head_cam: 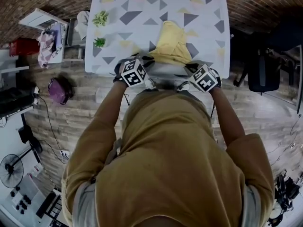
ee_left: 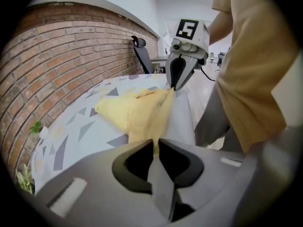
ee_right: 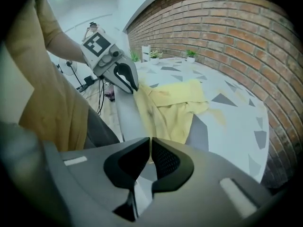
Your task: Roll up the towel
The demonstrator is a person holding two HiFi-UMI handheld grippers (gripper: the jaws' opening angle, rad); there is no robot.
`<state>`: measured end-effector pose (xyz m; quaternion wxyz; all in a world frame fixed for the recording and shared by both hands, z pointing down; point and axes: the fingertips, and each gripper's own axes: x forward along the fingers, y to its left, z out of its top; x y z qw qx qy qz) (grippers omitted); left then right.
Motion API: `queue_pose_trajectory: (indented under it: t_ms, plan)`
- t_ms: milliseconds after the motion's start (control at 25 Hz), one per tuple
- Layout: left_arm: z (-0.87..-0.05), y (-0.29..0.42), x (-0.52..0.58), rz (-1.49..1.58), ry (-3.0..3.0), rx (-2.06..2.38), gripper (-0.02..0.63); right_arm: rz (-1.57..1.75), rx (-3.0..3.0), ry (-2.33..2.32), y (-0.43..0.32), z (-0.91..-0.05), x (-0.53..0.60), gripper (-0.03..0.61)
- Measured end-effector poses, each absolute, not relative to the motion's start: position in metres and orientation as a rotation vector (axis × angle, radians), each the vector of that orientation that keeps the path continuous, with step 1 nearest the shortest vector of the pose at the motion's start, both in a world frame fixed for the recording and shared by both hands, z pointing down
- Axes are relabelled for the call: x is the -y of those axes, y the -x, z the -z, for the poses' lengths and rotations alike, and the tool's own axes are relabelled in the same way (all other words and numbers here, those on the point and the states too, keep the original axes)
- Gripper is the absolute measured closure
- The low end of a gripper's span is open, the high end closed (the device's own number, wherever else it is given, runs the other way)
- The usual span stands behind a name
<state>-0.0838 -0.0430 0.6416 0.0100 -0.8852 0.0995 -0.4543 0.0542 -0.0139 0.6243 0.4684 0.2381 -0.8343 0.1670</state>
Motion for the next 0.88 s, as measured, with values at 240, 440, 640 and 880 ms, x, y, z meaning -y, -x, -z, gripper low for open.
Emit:
queue_pose_trajectory:
  t_ms: [240, 440, 640, 880]
  plan:
    - [-0.624, 0.090, 0.040, 1.354, 2.856, -0.356, 0.520, -0.401, 2.086, -0.596, -0.049, -0.604, 0.015, 0.560]
    - [-0.613, 0.094, 0.029, 1.347, 2.907, -0.302, 0.520, -0.395, 2.092, -0.570, -0.047, -0.596, 0.007, 0.560]
    - [-0.606, 0.091, 0.020, 1.354, 2.985, -0.189, 0.520, -0.407, 2.091, -0.551, -0.051, -0.590, 0.004, 0.560]
    - [-0.605, 0.091, 0.029, 1.351, 3.084, -0.151, 0.520, -0.462, 2.105, -0.536, -0.055, -0.587, 0.013, 0.560]
